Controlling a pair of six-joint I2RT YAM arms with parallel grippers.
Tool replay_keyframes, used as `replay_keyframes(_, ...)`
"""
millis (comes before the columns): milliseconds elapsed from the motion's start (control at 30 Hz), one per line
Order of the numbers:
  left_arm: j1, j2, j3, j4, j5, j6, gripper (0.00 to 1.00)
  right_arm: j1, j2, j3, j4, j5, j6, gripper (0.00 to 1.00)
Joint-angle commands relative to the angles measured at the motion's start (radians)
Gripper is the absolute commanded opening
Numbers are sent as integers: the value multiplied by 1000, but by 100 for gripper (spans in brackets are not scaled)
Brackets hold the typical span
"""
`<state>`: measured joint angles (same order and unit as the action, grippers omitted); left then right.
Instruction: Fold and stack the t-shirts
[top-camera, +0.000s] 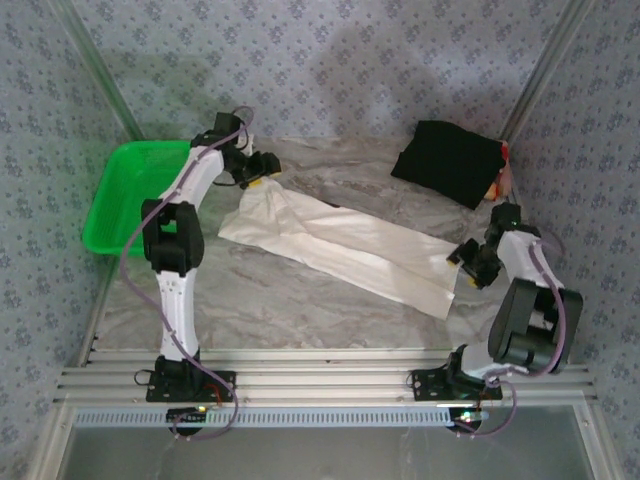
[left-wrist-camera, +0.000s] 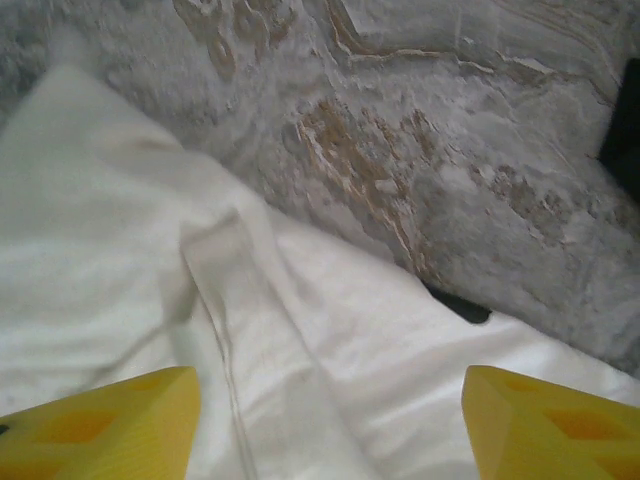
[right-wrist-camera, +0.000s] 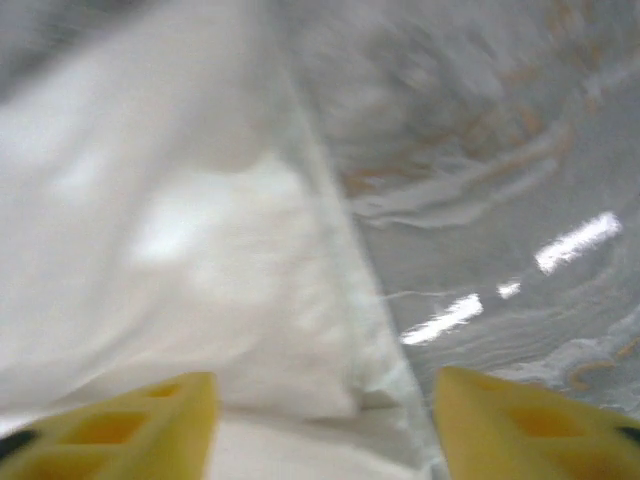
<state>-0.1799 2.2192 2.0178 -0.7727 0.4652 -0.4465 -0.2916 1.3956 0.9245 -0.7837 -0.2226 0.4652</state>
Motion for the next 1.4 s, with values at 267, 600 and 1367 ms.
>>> replay_keyframes(267, -55, -385, -659, 360, 69, -391, 76, 188, -490, -84, 103, -296, 40, 100)
replay_keyframes(600, -104, -269, -683, 470, 5, -486, 74, 270, -545, -142, 105, -291, 71, 100)
replay_keyframes(1367, -170, -141, -540, 483, 27, -526, 72, 269, -558, -129, 28, -286, 43, 100)
